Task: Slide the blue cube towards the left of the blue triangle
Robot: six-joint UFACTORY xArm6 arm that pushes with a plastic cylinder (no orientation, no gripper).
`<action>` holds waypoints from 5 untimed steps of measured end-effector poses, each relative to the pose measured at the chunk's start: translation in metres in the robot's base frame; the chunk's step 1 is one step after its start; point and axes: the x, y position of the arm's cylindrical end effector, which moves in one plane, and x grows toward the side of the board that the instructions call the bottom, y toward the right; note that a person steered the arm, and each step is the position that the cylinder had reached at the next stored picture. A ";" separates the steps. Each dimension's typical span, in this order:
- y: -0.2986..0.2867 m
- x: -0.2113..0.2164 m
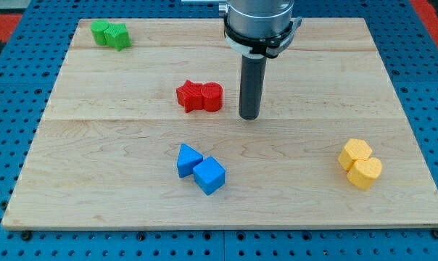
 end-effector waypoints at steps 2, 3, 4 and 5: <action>0.006 0.000; 0.000 0.000; -0.002 0.016; -0.036 0.019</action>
